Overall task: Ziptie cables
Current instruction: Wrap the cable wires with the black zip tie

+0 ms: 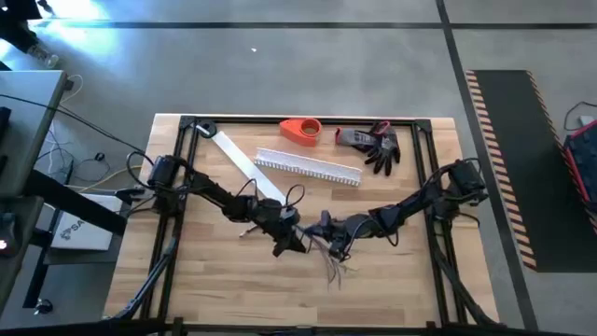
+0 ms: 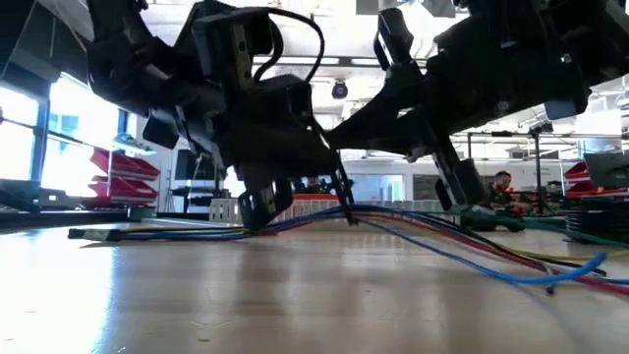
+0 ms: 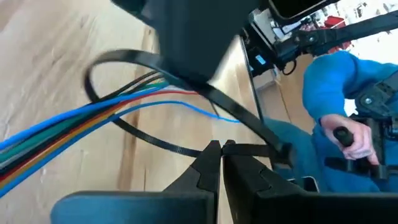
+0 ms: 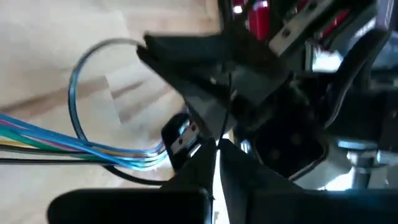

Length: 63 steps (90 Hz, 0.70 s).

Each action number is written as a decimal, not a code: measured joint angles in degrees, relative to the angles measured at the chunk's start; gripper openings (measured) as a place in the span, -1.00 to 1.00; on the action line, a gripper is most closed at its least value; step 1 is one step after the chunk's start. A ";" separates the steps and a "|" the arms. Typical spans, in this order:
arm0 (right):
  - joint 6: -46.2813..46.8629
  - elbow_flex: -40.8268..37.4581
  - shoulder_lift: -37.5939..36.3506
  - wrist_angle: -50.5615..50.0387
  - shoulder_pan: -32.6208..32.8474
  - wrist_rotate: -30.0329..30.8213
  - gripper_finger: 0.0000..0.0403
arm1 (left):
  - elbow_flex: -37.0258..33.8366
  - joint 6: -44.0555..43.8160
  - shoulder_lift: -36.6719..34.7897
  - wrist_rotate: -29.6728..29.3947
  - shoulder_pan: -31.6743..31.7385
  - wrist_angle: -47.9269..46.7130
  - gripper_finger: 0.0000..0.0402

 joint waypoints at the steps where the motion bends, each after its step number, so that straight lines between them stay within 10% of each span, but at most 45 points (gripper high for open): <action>1: 0.01 0.02 0.00 -0.11 -0.01 -0.22 -1.00 | 0.00 -0.03 0.00 -0.01 0.00 0.11 -1.00; 45: 16.11 0.05 0.00 -1.21 0.20 8.68 -1.00 | 0.00 3.76 -0.02 -4.89 -2.15 1.84 -1.00; 63: 28.08 0.03 -1.29 -7.56 -0.17 1.78 -0.94 | 0.00 4.18 -0.02 -7.52 -2.97 1.86 -1.00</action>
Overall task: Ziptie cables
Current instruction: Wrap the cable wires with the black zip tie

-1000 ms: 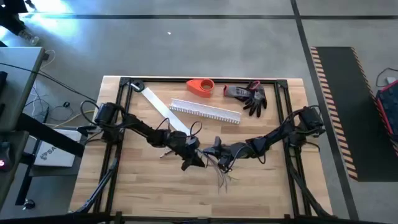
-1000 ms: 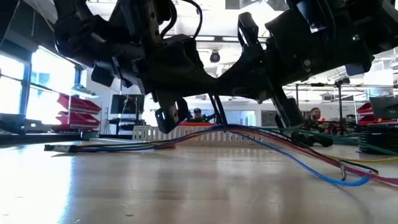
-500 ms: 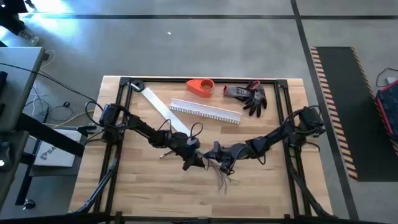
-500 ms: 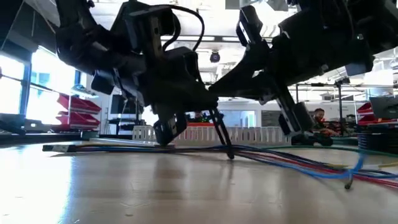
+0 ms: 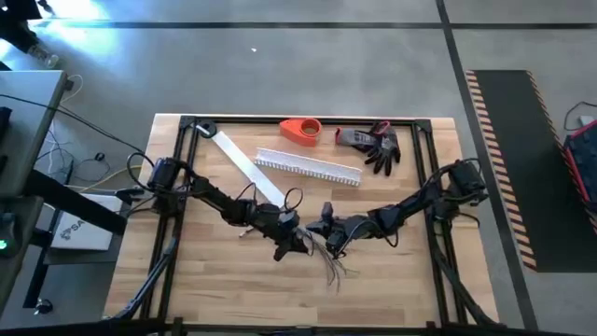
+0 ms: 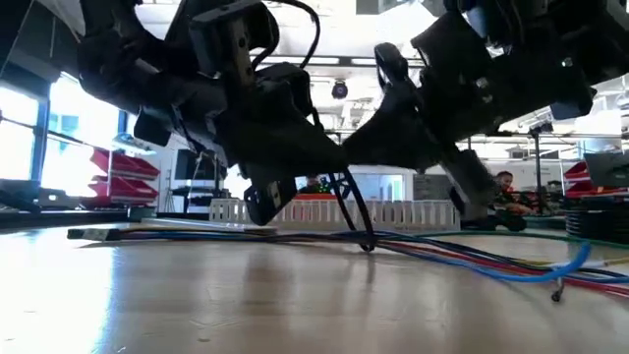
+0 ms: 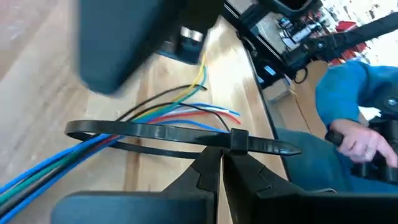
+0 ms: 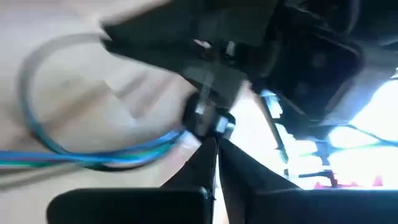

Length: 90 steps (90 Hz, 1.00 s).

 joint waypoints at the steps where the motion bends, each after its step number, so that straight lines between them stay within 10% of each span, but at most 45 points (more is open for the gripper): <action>1: 0.89 0.00 -0.21 -0.60 -0.08 -0.72 -0.93 | 0.00 0.02 0.01 0.00 -0.05 0.01 -1.00; 39: 21.26 3.70 -0.85 -7.45 -3.44 -10.06 -0.42 | 0.00 -0.47 0.00 0.02 -0.57 -0.03 -1.00; 90: 11.38 6.67 0.72 -8.15 -2.67 -8.58 -1.00 | 0.00 0.44 0.00 0.08 -0.57 0.03 -1.00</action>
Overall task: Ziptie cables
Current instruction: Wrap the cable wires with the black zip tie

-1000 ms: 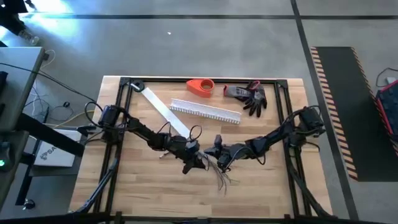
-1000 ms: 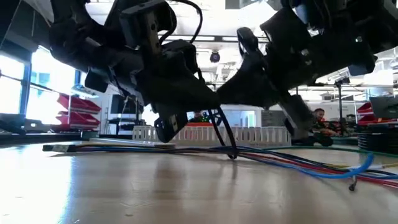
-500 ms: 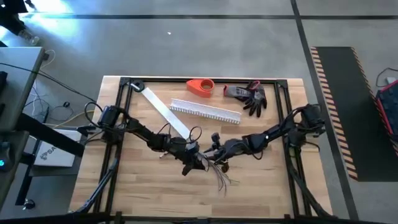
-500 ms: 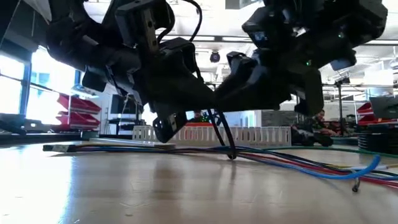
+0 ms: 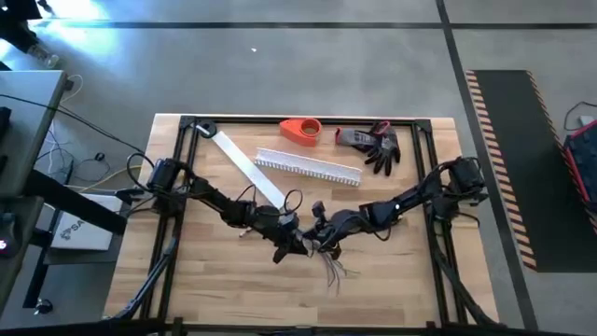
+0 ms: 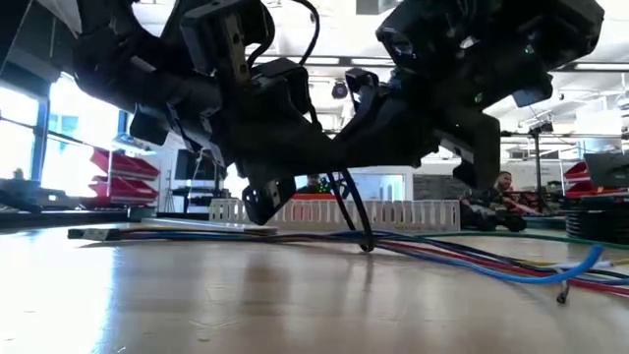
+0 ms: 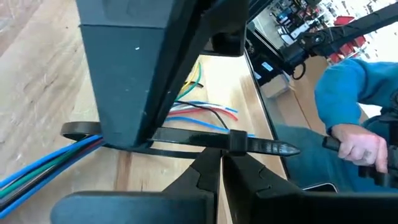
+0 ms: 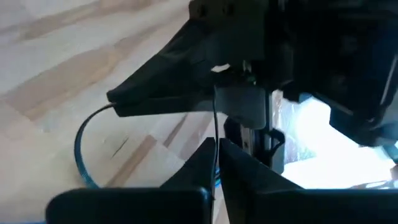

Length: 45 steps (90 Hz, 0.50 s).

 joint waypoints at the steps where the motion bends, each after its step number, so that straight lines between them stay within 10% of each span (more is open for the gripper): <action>1: -0.41 0.00 0.00 0.25 0.12 0.43 -1.00 | 0.00 -0.01 0.00 0.04 0.00 0.01 -1.00; 45: -10.87 0.04 -0.02 5.50 5.61 6.23 -1.00 | 0.00 -0.88 -0.02 2.60 0.94 0.27 -1.00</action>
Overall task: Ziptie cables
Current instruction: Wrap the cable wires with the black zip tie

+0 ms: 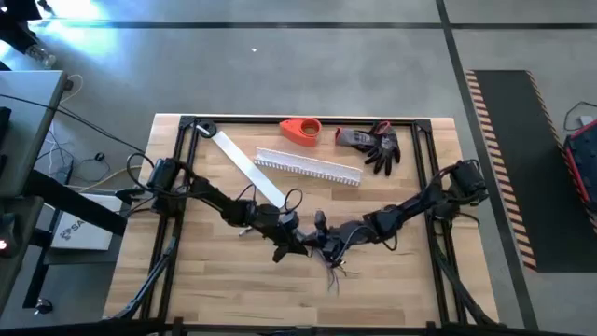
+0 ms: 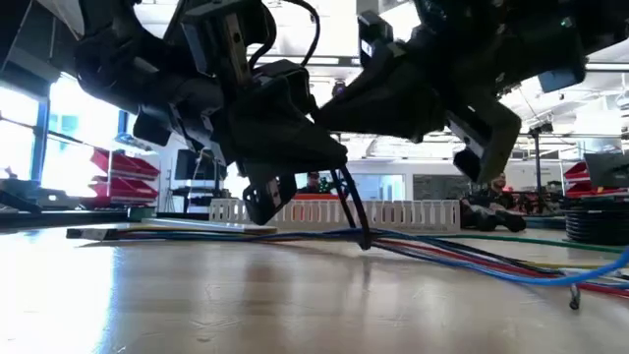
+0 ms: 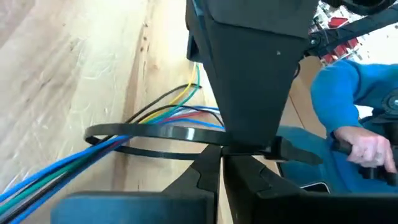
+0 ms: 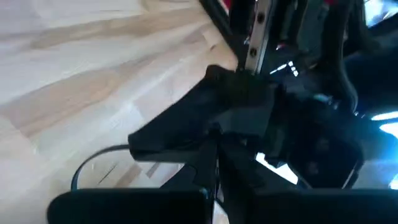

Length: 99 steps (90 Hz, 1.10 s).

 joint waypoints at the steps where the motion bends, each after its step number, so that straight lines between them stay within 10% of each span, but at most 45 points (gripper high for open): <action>1: 0.11 0.00 0.00 0.00 0.00 0.19 -1.00 | 0.00 0.03 0.00 0.05 0.01 -0.01 -1.00; 56: 3.36 0.00 0.00 -0.72 -0.13 4.94 -1.00 | -0.04 2.99 -0.27 -1.34 -0.58 -2.91 -0.57; 99: 23.01 0.00 -9.14 -13.21 -0.84 14.06 -0.96 | -0.04 4.07 -0.31 -5.20 -2.12 -2.65 -0.96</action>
